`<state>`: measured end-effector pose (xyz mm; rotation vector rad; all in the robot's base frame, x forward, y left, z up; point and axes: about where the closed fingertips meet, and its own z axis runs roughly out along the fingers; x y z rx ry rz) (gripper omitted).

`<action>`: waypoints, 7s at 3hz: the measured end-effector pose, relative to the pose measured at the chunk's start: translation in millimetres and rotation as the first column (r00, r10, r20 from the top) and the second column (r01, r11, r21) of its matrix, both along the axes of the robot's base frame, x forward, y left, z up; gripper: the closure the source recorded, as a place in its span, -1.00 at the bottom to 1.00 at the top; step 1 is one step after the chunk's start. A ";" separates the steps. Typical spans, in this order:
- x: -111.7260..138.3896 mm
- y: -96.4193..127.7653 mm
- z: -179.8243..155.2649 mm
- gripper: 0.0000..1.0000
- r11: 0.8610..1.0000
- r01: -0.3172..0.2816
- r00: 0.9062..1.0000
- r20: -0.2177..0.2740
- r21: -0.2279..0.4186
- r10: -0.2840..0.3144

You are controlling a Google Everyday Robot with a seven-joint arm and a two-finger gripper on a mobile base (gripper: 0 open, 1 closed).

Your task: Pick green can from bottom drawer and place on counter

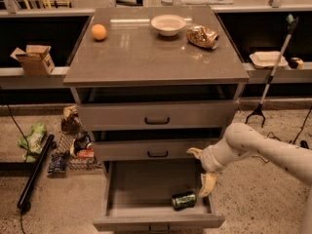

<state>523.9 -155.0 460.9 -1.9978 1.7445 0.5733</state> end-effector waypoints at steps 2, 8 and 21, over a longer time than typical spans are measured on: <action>13.8 13.4 -48.8 -1.00 0.999 -0.040 0.999 0.000 0.028 0.040; 53.5 9.0 -246.5 -1.00 0.996 -0.085 0.995 0.041 -0.022 0.086; 52.7 -63.8 -97.6 1.00 0.979 0.132 0.991 0.007 0.153 -0.134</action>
Offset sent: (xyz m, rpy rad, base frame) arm 0.0136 0.0089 -0.0342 0.0171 -0.0093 0.0341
